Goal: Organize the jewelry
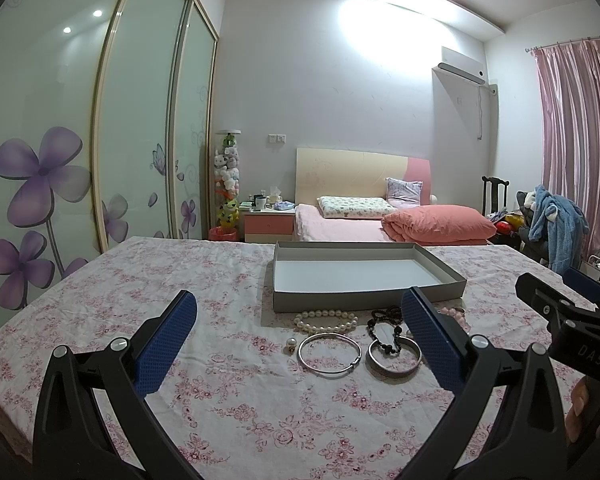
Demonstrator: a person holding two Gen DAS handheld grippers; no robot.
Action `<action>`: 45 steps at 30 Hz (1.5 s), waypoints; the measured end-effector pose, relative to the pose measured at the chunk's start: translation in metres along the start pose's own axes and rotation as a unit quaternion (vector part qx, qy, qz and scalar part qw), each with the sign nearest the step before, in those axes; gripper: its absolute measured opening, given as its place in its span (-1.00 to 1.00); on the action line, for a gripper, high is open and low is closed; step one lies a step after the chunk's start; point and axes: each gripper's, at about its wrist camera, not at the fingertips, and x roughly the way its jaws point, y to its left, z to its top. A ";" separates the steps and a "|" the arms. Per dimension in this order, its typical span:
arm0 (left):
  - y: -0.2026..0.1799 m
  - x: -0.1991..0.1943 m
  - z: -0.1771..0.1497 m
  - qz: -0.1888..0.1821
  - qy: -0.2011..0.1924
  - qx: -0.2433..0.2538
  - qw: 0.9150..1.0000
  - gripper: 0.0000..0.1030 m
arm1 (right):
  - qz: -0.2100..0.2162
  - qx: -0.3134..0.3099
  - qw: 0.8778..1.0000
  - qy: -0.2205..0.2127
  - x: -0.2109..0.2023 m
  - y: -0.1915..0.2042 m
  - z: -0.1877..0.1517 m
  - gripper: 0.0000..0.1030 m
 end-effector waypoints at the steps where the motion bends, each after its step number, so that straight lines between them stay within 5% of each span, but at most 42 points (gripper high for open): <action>1: 0.000 0.000 0.000 0.000 0.000 0.000 1.000 0.97 | 0.000 0.000 1.000 0.000 0.000 0.000 0.000 0.92; 32: -0.005 0.001 -0.003 0.003 0.008 0.000 1.000 0.97 | -0.003 0.000 1.000 0.008 0.005 0.002 -0.002 0.92; 45: 0.011 0.061 -0.008 0.017 0.143 -0.002 0.990 0.97 | -0.001 0.046 0.989 0.139 0.080 -0.039 -0.002 0.92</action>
